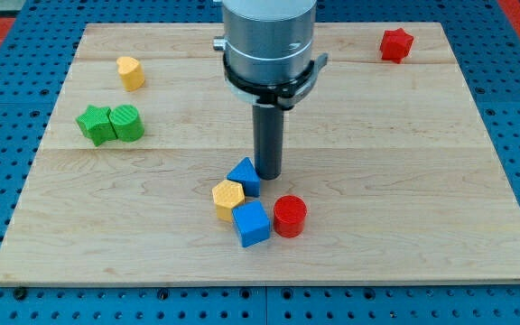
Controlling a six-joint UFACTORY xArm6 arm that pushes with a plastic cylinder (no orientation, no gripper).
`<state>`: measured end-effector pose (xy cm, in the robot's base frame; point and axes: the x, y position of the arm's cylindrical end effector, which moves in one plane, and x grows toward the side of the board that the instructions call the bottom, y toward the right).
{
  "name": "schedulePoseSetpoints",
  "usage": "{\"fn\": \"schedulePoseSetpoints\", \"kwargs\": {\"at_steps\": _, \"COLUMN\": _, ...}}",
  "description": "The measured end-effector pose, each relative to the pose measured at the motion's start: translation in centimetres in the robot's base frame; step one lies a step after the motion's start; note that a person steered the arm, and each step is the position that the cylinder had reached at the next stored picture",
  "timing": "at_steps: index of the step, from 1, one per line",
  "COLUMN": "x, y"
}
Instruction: Place the red star parallel to the green blocks
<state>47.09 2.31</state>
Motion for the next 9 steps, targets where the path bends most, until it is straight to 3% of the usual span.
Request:
{"fn": "schedulePoseSetpoints", "kwargs": {"at_steps": 2, "x": -15.8, "y": 19.3}}
{"fn": "schedulePoseSetpoints", "kwargs": {"at_steps": 3, "x": -19.6, "y": 27.7}}
{"fn": "schedulePoseSetpoints", "kwargs": {"at_steps": 5, "x": -21.2, "y": 17.3}}
{"fn": "schedulePoseSetpoints", "kwargs": {"at_steps": 6, "x": -24.5, "y": 22.3}}
{"fn": "schedulePoseSetpoints", "kwargs": {"at_steps": 7, "x": -24.4, "y": 15.9}}
{"fn": "schedulePoseSetpoints", "kwargs": {"at_steps": 8, "x": -18.5, "y": 2.3}}
{"fn": "schedulePoseSetpoints", "kwargs": {"at_steps": 9, "x": -15.6, "y": -1.4}}
